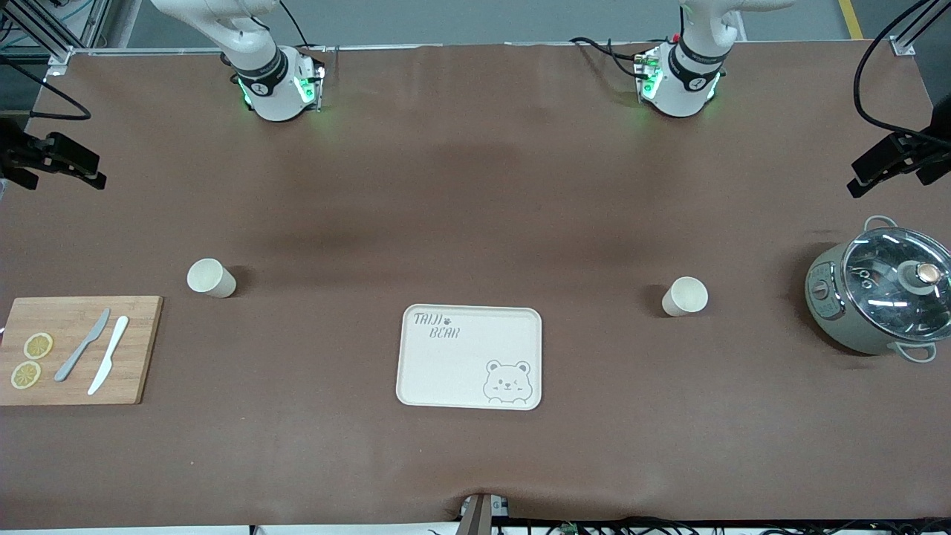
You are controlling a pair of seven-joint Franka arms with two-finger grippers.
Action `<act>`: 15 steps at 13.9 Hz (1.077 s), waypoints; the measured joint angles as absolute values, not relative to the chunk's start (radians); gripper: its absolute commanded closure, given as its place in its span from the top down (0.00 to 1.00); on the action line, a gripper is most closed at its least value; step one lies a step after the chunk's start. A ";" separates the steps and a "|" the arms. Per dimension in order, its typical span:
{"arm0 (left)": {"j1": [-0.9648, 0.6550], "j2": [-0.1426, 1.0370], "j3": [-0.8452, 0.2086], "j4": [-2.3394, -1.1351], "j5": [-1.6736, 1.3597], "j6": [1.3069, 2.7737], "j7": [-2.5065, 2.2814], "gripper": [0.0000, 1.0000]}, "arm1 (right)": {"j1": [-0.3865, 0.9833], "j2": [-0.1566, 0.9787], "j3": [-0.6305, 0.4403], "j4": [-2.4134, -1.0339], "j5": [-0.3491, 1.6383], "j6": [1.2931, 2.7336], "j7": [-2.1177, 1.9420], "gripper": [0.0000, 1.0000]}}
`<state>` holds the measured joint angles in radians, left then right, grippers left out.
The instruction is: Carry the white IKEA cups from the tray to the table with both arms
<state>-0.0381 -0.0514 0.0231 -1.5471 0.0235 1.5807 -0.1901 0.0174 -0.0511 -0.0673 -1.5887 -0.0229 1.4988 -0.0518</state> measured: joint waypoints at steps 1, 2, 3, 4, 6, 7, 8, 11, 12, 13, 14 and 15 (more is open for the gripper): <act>-0.038 -0.051 0.023 -1.547 0.022 1.581 -0.190 1.00 | 0.016 -0.051 -0.068 -1.589 -0.023 1.496 -0.052 1.00; -0.039 -0.051 0.023 -1.547 0.021 1.581 -0.190 1.00 | 0.013 -0.051 -0.068 -1.589 -0.023 1.493 -0.052 1.00; -0.040 -0.051 0.023 -1.547 0.021 1.581 -0.190 1.00 | 0.010 -0.051 -0.069 -1.589 -0.023 1.492 -0.052 1.00; -0.041 -0.051 0.022 -1.547 0.020 1.579 -0.190 1.00 | 0.009 -0.051 -0.069 -1.589 -0.023 1.492 -0.052 1.00; -0.044 -0.051 0.021 -1.548 0.020 1.564 -0.189 1.00 | 0.009 -0.051 -0.069 -1.589 -0.023 1.491 -0.052 1.00; -0.047 -0.051 0.018 -1.548 0.020 1.553 -0.187 1.00 | 0.008 -0.051 -0.069 -1.589 -0.023 1.488 -0.052 1.00; -0.050 -0.051 0.008 -1.550 0.019 1.541 -0.185 1.00 | 0.008 -0.051 -0.070 -1.589 -0.023 1.484 -0.052 1.00; -0.056 -0.051 -0.050 -1.584 0.018 1.528 -0.185 1.00 | 0.004 -0.051 -0.071 -1.589 -0.023 1.478 -0.052 1.00; -0.057 -0.051 -0.063 -1.599 0.018 1.528 -0.185 1.00 | 0.003 -0.051 -0.072 -1.589 -0.023 1.478 -0.052 1.00; -0.058 -0.051 -0.074 -1.612 0.018 1.528 -0.185 1.00 | 0.002 -0.051 -0.072 -1.589 -0.023 1.478 -0.052 1.00; -0.058 -0.052 -0.080 -1.621 0.018 1.529 -0.185 1.00 | 0.002 -0.051 -0.072 -1.589 -0.023 1.478 -0.052 1.00; -0.058 -0.053 -0.083 -1.629 0.018 1.529 -0.185 1.00 | 0.002 -0.051 -0.072 -1.589 -0.023 1.478 -0.052 1.00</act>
<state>-0.0575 -0.0527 -0.0827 -1.6289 0.0183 1.5295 -0.1850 0.0018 -0.0511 -0.0719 -1.5889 -0.0229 1.4779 -0.0518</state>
